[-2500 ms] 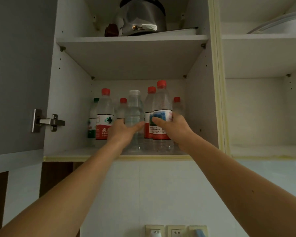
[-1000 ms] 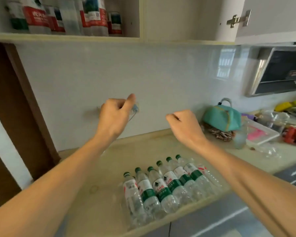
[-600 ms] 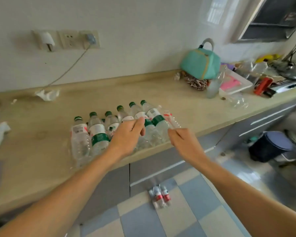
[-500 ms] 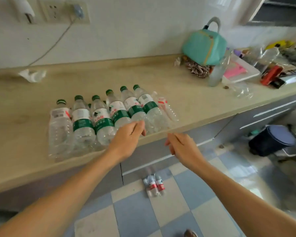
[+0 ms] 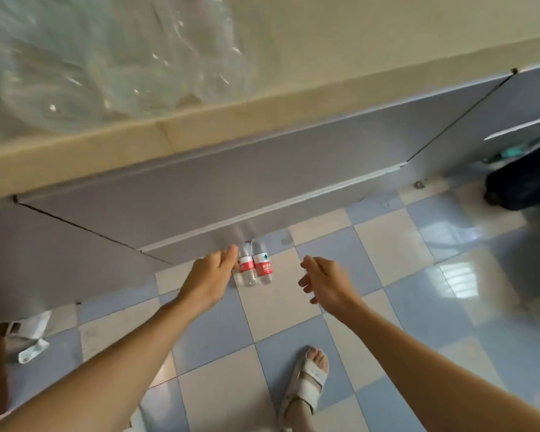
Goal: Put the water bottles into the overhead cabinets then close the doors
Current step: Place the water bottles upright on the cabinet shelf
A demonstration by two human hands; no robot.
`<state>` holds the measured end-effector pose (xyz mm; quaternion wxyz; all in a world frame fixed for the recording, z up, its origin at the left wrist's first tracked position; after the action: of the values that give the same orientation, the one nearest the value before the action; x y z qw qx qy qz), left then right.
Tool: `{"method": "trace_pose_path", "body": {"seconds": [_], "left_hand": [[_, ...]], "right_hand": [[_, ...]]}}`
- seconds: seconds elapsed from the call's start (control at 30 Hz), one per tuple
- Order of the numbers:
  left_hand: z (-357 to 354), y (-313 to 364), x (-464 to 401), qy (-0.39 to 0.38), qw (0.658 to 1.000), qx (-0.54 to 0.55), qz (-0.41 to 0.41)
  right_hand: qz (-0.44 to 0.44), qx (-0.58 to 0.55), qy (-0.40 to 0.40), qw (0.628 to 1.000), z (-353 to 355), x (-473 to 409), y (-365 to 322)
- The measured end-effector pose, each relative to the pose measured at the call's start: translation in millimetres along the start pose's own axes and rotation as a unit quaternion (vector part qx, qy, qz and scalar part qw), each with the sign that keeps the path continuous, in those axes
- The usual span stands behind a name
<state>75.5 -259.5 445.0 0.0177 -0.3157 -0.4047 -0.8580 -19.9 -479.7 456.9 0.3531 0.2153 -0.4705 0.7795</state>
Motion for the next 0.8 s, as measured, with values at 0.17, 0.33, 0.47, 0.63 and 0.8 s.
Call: {"method": "trace_pose_path", "body": {"seconds": [0.17,0.33,0.47,0.63,0.8], "left_hand": [[-88,-74,-92,0.007,0.997,-0.063,0.036],[-159,-147,-153,0.01,0.994,-0.093,0.057],[-206,-210,-199,0.005,0.994,-0.058,0.094],[-248,-275,-243,0.022,0.991,-0.048,0.123],[-268,-319,-292,0.046,0.992,-0.008,0.117]], "right_hand": [[0.002,0.063,-0.012,0.998,-47,-107,92],[-0.002,0.129,-0.04,0.991,-99,-187,169],[-0.027,0.089,-0.043,0.995,-145,-245,219],[-0.037,0.043,-0.034,0.998,-200,-294,263],[0.02,0.045,0.005,0.999,-236,-350,271]]}}
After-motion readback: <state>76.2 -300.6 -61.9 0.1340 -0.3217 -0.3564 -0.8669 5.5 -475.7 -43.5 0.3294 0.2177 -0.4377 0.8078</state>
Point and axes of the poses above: each hand's wrist, its own x-axis away from the middle knuckle, its own z-axis out of the back of the hand, y = z × x, the point moved 4 cm from there along -x, towards the middle knuckle, and after that the axes turned 1 degree about x, right-handed, at the moved point
